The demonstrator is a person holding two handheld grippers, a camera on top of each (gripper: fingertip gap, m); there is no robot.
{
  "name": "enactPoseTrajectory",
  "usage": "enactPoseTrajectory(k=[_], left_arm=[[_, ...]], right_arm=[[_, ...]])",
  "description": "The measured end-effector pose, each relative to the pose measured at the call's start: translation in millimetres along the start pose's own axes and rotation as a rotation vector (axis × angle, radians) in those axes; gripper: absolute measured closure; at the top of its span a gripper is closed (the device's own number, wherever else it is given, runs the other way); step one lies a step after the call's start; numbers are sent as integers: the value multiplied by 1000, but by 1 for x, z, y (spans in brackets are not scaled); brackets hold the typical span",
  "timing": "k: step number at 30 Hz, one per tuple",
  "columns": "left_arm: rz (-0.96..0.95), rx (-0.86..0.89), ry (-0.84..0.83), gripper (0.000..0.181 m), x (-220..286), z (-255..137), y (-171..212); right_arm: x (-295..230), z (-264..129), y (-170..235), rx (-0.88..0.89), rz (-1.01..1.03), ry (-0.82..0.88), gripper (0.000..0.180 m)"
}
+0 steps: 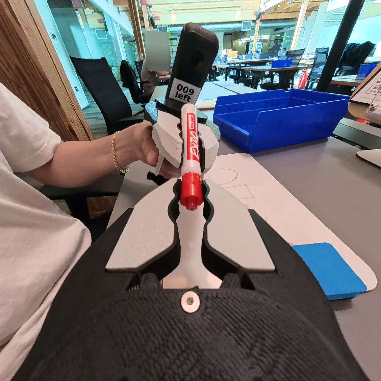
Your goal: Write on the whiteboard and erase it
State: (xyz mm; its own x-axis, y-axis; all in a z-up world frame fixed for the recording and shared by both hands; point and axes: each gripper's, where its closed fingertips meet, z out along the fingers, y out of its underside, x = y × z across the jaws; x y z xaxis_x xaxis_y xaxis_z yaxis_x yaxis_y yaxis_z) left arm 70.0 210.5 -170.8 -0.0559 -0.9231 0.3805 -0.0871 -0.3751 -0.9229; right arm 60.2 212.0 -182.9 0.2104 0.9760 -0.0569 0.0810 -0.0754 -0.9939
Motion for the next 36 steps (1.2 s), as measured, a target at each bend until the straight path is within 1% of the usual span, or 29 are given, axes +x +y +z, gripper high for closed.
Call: enactPoseTrajectory(k=[3, 4, 6, 9, 11, 12, 14, 16, 17, 19, 22, 23, 25, 27, 29, 33, 36], left_arm=[[-37, 59, 30, 162, 1, 1, -8], [-49, 91, 44, 158, 2, 2, -13], [-62, 153, 53, 144, 2, 0, -24], [-11, 240, 43, 145, 2, -10, -42], [7, 283, 19, 139, 0, -18, -53], [14, 289, 11, 136, -1, -21, -56], [37, 277, -27, 136, -7, -28, -57], [68, 239, -82, 133, -14, -33, -52], [82, 215, -108, 132, -17, -36, -49], [109, 179, -161, 131, -23, -43, -43], [131, 148, -205, 131, -29, -51, -38], [133, 142, -214, 131, -30, -52, -37], [129, 131, -220, 132, -33, -53, -36], [129, 135, -206, 132, -33, -52, -36], [121, 127, -197, 132, -33, -51, -36], [153, 100, -232, 132, -34, -62, -39], [163, 105, -260, 132, -36, -76, -40]], right_arm=[[1, -3, -10, 67, 55, -10, 160], [1, -5, -13, 85, 82, -25, 160], [0, -11, -24, 166, 130, -51, 160], [4, -25, -37, 295, 220, -93, 160], [11, -36, -45, 364, 274, -93, 160], [16, -42, -47, 387, 289, -74, 160], [26, -59, -54, 425, 302, -13, 160], [42, -87, -65, 435, 269, 130, 160], [52, -108, -71, 428, 235, 244, 160], [77, -162, -78, 385, 178, 541, 160], [117, -256, -72, 234, 135, 1007, 160], [129, -279, -70, 200, 148, 1098, 160], [156, -309, -61, 116, 185, 1234, 160], [185, -322, -49, -31, 197, 1340, 159], [215, -327, -36, -172, 195, 1402, 160], [270, -328, -1, -405, 255, 1425, 158], [296, -328, 28, -533, 328, 1406, 158]])
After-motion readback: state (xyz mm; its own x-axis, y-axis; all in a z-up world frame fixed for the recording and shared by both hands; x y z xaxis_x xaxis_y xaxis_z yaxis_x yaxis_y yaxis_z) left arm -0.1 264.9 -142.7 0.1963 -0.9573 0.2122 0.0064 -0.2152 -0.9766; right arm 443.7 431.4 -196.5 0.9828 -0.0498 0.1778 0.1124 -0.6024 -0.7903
